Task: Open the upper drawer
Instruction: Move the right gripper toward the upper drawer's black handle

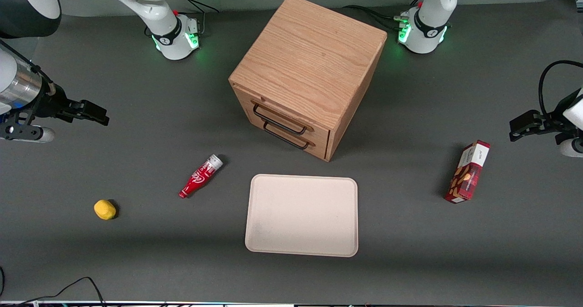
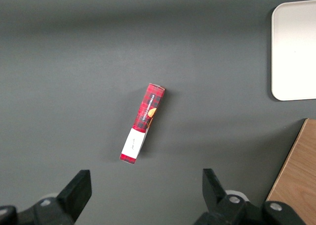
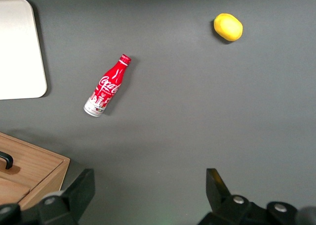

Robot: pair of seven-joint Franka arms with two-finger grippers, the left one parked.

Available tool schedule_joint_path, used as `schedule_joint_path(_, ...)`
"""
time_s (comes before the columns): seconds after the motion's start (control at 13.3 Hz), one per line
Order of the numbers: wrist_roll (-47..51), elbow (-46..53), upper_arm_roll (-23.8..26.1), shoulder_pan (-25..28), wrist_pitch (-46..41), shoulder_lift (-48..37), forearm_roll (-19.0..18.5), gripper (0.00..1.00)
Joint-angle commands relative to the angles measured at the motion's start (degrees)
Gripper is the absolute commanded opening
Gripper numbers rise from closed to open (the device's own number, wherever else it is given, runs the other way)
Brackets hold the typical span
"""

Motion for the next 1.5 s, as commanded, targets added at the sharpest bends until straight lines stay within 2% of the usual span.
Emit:
schedule_joint_path(0.0, 0.8, 1.4, -0.1, 0.2, -0.8, 0.7, -0.4, 1.0)
schedule_joint_path(0.3, -5.7, 8.0, 0.8, 0.6, -2.2, 6.3, 0.4, 1.0)
schedule_joint_path(0.53, -6.5, 9.6, 9.7, 0.6, -2.0, 9.4, 1.5, 1.0)
schedule_joint_path(0.67, -8.7, 12.9, 17.0, 0.6, -1.7, 14.3, 1.1, 1.0)
schedule_joint_path(0.82, -13.2, 18.4, 22.1, 1.0, -1.5, 21.4, 0.8, 1.0)
schedule_joint_path(0.9, -15.7, 20.4, 23.9, 2.4, -1.4, 24.8, -0.2, 1.0)
schedule_joint_path(1.05, -20.5, 22.1, 28.4, 4.3, 1.2, 28.7, -5.7, 1.0)
schedule_joint_path(1.2, -20.9, 22.1, 32.6, 4.6, 5.4, 32.0, -8.9, 1.0)
schedule_joint_path(1.35, -20.2, 22.1, 34.1, 8.0, 7.6, 33.1, -12.4, 1.0)
schedule_joint_path(1.43, -20.3, 21.9, 34.2, 8.2, 7.8, 33.8, -12.6, 1.0)
